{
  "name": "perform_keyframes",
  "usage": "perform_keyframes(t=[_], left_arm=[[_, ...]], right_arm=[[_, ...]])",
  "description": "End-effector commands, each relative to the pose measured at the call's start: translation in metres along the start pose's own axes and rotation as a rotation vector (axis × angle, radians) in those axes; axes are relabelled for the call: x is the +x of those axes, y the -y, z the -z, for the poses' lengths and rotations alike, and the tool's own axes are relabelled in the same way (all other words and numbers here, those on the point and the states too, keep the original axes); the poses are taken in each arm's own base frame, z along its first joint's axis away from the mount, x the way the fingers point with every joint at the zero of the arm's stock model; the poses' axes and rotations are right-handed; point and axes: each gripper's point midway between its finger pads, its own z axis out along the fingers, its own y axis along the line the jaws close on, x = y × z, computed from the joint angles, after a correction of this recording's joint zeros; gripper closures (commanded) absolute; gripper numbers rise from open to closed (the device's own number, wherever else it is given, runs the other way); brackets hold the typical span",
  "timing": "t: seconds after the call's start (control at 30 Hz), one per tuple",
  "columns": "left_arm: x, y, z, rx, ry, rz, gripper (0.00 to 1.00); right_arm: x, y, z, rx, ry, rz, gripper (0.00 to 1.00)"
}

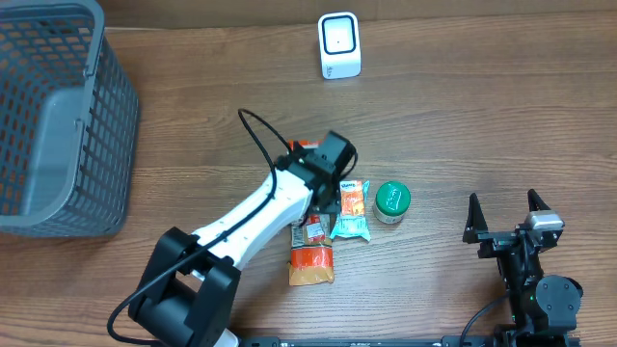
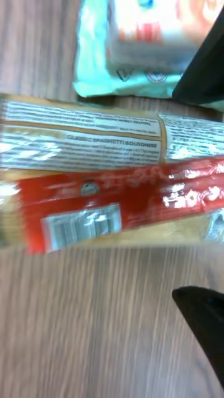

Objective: Scan the item barcode
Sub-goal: 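Lift the spaghetti package out and lower it beside the tissue pack, then release the spaghetti and retract the left gripper toward the basket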

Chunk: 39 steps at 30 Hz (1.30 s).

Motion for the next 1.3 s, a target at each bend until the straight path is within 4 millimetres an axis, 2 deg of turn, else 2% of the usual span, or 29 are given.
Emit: perform_keyframes(t=[0.0, 0.13, 0.23, 0.5, 0.67, 0.87, 1.27], left_arm=[[-0.041, -0.012, 0.028, -0.020, 0.081, 0.037, 0.13], [-0.071, -0.037, 0.059, -0.018, 0.112, 0.126, 0.05], [-0.086, -0.063, 0.071, -0.033, 0.122, 0.182, 0.02], [-0.094, -0.154, 0.060, -0.128, 0.067, 0.365, 0.00], [-0.095, -0.191, 0.056, -0.155, 0.057, 0.464, 0.00], [-0.094, -0.209, 0.055, -0.171, 0.051, 0.511, 0.01], [-0.094, -0.208, 0.055, -0.170, 0.051, 0.508, 0.00]], right_arm=[[0.003, 0.000, 0.000, -0.002, 0.000, 0.001, 0.00], [0.003, 0.000, 0.000, -0.002, 0.000, 0.001, 0.00], [0.003, 0.000, 0.000, -0.002, 0.000, 0.001, 0.00], [0.003, 0.000, 0.000, -0.002, 0.000, 0.001, 0.00], [0.003, 0.000, 0.000, -0.002, 0.000, 0.001, 0.00], [0.003, 0.000, 0.000, -0.002, 0.000, 0.001, 0.00], [0.003, 0.000, 0.000, -0.002, 0.000, 0.001, 0.00]])
